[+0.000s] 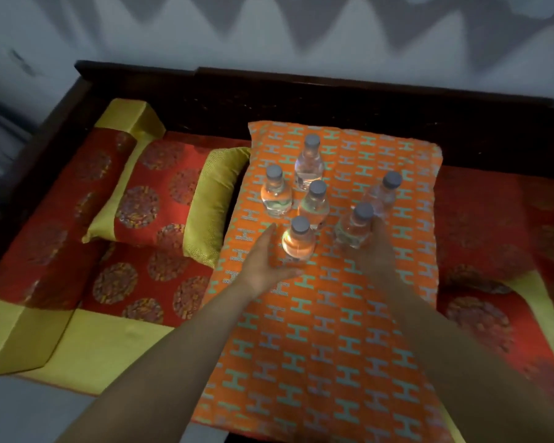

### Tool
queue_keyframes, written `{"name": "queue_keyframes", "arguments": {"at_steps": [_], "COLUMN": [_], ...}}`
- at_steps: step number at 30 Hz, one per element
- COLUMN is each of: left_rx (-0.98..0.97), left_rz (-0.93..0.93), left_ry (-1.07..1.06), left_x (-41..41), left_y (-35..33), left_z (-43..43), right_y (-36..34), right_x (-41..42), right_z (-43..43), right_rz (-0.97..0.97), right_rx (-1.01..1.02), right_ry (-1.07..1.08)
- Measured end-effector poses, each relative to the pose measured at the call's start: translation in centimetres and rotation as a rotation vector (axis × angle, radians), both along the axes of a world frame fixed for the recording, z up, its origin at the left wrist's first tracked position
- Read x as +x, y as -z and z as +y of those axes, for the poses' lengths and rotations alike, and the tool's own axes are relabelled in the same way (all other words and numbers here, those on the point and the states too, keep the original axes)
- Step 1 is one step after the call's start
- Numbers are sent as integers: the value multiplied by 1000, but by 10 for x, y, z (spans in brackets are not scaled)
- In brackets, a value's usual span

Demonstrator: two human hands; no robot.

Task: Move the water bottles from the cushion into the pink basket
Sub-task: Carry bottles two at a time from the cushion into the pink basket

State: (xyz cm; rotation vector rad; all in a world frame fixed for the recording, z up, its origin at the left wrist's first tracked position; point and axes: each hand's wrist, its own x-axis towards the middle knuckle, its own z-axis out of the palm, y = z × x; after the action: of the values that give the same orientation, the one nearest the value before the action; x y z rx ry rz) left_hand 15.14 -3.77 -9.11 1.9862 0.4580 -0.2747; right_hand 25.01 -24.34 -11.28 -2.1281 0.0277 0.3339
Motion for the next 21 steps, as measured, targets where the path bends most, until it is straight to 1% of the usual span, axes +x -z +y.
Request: {"name": "queue_keyframes", "arguments": {"at_steps": [3,5,7,11,16,18,21], "left_rx": [40,41,34,-1,61,107,107], "left_rz": [-1,-16,-44,-85,-94,-88,-124], "left_ry": [34,94,122,72,113,128,151], "left_x": [13,19,25,34,42,41,36], "left_y": [13,21,23,27,22,16,6], "left_z": [0,-1,-5,-9,-8,-3,6], "right_y": [18,21,17,18,10,5,-5], "right_x": [1,0,-3,-2,-7,-13,-23], "right_z": [-5,-3,5,11,10,6,0], "right_rz": [-44,-74,-101,-95,-60,-72,-113], "right_rx": [8,7,23,55,80,81,90], "right_ry": [27,36,88,194,253,255,249]}}
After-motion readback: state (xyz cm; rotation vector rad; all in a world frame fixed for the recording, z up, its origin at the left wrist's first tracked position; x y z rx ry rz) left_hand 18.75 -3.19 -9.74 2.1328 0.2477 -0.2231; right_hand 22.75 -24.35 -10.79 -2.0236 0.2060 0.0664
